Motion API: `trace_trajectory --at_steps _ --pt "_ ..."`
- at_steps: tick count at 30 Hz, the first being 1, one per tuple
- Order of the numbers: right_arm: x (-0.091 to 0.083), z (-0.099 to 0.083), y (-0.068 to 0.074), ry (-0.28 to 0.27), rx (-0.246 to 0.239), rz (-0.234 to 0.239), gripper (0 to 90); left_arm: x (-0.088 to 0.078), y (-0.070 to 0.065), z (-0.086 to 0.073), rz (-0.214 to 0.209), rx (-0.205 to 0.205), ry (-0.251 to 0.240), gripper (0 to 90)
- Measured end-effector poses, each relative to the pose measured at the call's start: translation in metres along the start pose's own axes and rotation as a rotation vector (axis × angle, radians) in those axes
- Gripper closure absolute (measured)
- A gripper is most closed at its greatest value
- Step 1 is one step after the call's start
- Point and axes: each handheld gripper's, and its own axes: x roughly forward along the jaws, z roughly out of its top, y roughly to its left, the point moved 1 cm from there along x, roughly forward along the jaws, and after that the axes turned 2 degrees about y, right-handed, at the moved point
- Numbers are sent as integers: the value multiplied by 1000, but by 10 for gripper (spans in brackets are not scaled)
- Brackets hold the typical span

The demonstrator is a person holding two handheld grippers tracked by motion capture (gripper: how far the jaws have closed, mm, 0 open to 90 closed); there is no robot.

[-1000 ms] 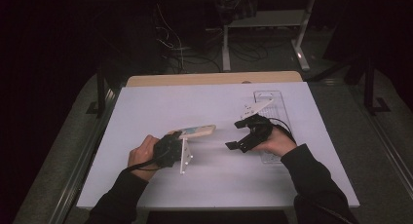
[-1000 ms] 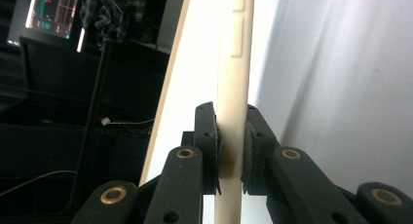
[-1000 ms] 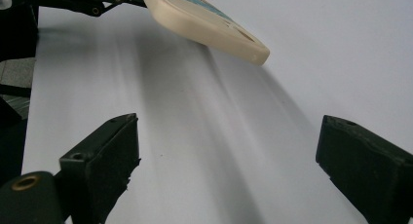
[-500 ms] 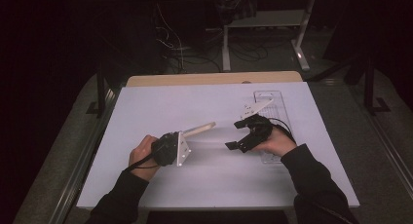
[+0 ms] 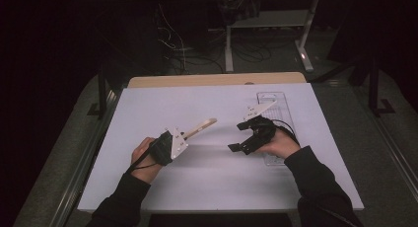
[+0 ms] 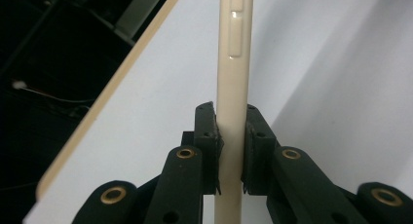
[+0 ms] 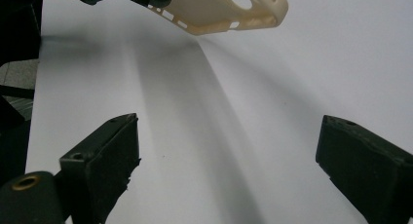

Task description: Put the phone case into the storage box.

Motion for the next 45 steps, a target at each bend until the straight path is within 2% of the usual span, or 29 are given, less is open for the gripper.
trace_trajectory --at_steps 3,13,15,18,19,23,26,27,28,31,35,40,42,45 --pt "0 0 0 0 -2 0 80 0 3 0 -29 -51 -9 799" --pt "1 0 1 3 0 2 82 -3 9 -1 -58 -135 -15 799" --pt "1 0 1 4 0 2 82 -2 11 -2 -68 -179 -38 799" --pt "1 0 1 4 2 4 82 -3 15 -3 -83 -215 -46 799" --pt "0 0 1 4 3 3 82 -3 14 -4 -96 -261 -60 799" --pt "1 0 0 2 0 1 81 -2 20 -7 -116 -303 -77 798" --pt "0 0 0 1 1 1 82 -2 23 -9 -131 -365 -96 798" --pt "0 0 0 1 1 1 81 -2 23 -9 -134 -392 -97 798" --pt "0 0 1 2 2 2 82 -2 25 -9 -131 -392 -98 798" --pt "1 0 0 7 5 -3 82 -2 27 -11 -138 -449 -91 798" --pt "1 0 0 16 13 -15 85 -2 29 -13 -131 -504 -87 798" --pt "0 0 -2 8 21 -13 88 -3 30 -14 -129 -512 -82 798" --pt "0 1 -2 2 25 -15 77 -2 29 -13 -129 -517 -94 798" --pt "0 1 -3 -2 51 -20 42 -2 28 -12 -131 -525 -97 798"
